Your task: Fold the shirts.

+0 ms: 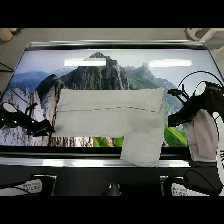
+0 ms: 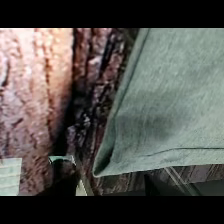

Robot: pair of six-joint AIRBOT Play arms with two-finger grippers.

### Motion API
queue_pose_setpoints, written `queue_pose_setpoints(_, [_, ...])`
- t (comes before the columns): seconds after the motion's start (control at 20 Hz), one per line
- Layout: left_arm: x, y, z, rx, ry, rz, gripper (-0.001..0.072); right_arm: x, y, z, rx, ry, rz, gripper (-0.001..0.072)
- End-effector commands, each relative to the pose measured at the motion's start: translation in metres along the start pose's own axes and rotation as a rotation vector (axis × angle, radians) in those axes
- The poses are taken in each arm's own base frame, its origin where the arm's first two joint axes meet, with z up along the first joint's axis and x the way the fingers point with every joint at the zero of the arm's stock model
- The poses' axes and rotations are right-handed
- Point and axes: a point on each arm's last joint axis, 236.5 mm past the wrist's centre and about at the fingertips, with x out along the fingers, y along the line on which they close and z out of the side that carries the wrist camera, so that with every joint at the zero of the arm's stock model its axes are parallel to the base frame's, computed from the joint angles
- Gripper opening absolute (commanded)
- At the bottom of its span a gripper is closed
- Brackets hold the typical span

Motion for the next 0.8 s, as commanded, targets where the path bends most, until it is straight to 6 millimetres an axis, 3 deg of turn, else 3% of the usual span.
queue_pose_setpoints(0.0, [0.016,-0.003,-0.001,0.004,-0.022,-0.002,0.0518,0.001,0.001,-0.006,-0.003,0.017,0.002,0.0485])
queue_pose_setpoints(0.1, [0.017,-0.006,0.004,-0.002,-0.047,-0.007,0.0496,0.002,-0.001,-0.015,-0.004,0.054,-0.007,0.0488])
queue_pose_setpoints(0.2, [0.018,-0.012,0.007,-0.003,-0.057,-0.024,0.031,0.01,0.006,-0.03,0.0,0.08,0.006,0.0496])
queue_pose_setpoints(0.35, [0.019,-0.029,0.006,0.062,-0.053,-0.076,0.0028,0.042,0.034,-0.079,0.012,0.154,0.061,0.0567])
queue_pose_setpoints(0.5, [0.018,-0.036,0.007,0.07,-0.06,-0.1,0.0029,0.072,0.062,-0.108,0.035,0.158,0.119,0.0597])
queue_pose_setpoints(0.65, [0.018,-0.036,0.005,0.077,-0.053,-0.102,0.0029,0.09,0.087,-0.094,0.09,0.06,0.215,0.0594])
queue_pose_setpoints(0.75, [0.018,-0.037,0.003,0.078,-0.046,-0.104,0.0029,0.095,0.088,-0.076,0.128,-0.019,0.217,0.0562])
